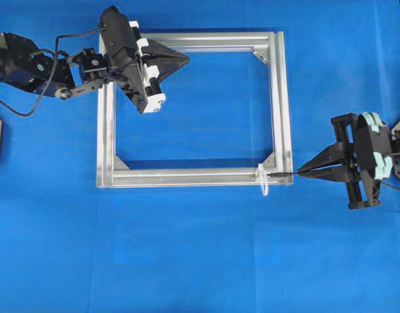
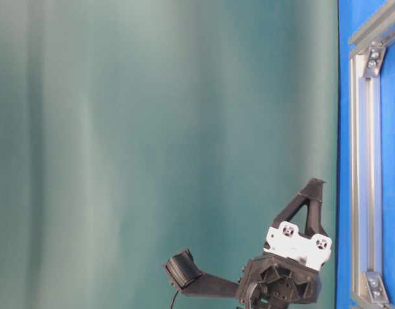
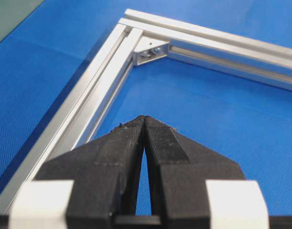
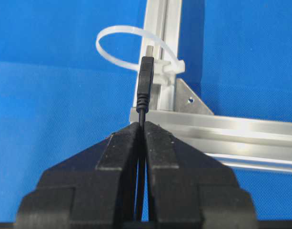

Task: Insert the wire through the string loop located on the right side.
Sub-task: 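Push the connector leftward through the white zip-tie loop with the right gripper, then move the left gripper toward the connector tip emerging from the loop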

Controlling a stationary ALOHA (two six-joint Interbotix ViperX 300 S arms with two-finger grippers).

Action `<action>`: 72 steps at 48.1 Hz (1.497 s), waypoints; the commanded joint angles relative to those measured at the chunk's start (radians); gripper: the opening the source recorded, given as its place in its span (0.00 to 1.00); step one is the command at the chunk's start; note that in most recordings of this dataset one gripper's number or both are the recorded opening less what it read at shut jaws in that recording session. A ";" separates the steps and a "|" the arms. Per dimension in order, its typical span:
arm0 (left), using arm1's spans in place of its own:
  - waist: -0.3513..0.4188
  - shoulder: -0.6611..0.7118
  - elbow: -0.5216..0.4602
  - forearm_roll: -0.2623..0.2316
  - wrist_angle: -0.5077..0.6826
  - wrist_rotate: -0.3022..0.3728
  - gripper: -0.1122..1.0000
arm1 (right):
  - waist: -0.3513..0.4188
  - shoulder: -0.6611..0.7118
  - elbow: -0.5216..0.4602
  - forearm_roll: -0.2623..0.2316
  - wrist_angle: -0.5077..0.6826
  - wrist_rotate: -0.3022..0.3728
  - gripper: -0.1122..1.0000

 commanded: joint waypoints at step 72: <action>-0.305 -0.037 -0.009 0.003 -0.011 -0.035 0.10 | -0.003 0.218 -0.153 -0.002 -0.130 -0.002 0.07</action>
